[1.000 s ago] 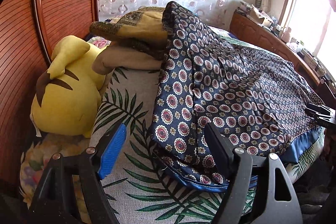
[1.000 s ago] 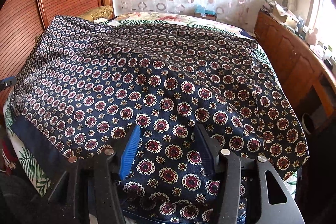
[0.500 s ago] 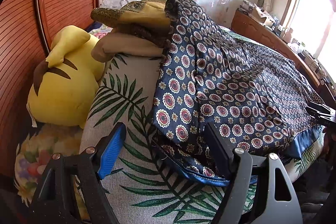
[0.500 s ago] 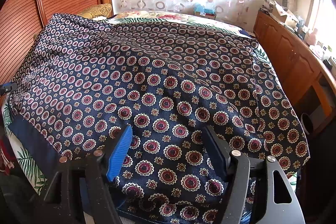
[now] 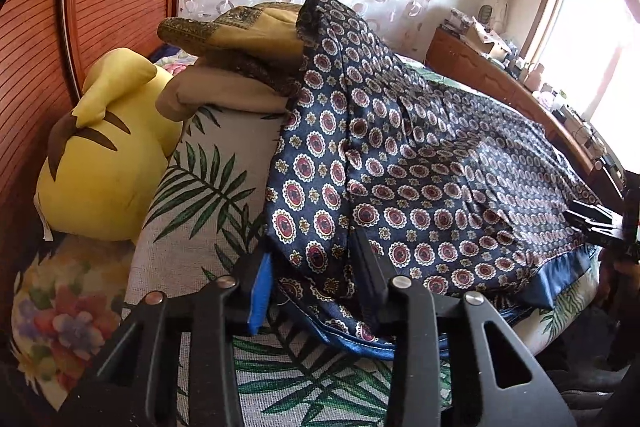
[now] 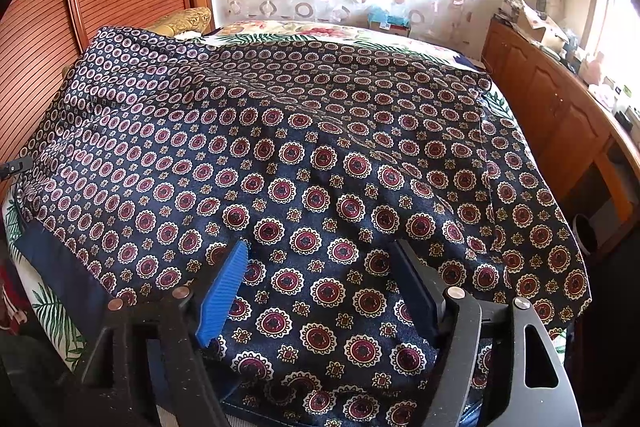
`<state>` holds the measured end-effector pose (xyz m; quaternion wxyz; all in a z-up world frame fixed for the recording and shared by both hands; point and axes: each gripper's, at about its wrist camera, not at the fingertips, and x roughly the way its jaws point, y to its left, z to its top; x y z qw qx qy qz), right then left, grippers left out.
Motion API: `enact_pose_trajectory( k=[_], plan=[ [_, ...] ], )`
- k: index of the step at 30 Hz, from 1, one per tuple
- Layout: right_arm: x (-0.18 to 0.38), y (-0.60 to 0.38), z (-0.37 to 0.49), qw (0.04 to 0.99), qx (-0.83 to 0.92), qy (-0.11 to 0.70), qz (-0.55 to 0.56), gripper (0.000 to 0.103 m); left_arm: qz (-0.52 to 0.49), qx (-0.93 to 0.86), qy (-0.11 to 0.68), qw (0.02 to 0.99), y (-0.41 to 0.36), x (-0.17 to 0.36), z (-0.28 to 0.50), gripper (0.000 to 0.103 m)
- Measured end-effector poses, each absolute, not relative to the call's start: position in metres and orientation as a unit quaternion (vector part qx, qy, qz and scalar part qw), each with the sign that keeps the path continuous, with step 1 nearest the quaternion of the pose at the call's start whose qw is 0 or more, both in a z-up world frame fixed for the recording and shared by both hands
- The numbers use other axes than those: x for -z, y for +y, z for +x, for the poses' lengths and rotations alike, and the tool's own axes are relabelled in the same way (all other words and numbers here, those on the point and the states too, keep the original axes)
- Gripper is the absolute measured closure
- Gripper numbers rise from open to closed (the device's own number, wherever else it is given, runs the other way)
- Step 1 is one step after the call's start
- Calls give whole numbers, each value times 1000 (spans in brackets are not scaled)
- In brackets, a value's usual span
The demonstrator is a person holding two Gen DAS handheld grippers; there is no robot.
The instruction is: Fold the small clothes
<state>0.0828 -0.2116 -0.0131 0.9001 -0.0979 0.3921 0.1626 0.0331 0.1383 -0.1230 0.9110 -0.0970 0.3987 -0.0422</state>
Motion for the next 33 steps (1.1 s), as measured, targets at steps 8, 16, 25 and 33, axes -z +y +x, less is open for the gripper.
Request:
enact_pose_trajectory(
  k=[8,16,25,33],
  plan=[
    [14,-211,83,900,-165,392,-98,25,-85,35,401,912,136,124,34,66],
    [14,-210,83,900,-164,392,-98,25,-94,79,378,918,125,113,27,98],
    [15,-211,83,900,-166,392,-98,24,-96,115,321,935,101,65,26,98],
    [15,-212,83,899,-166,394,-95,24,-76,157,294,940,68,36,49,98]
  ],
)
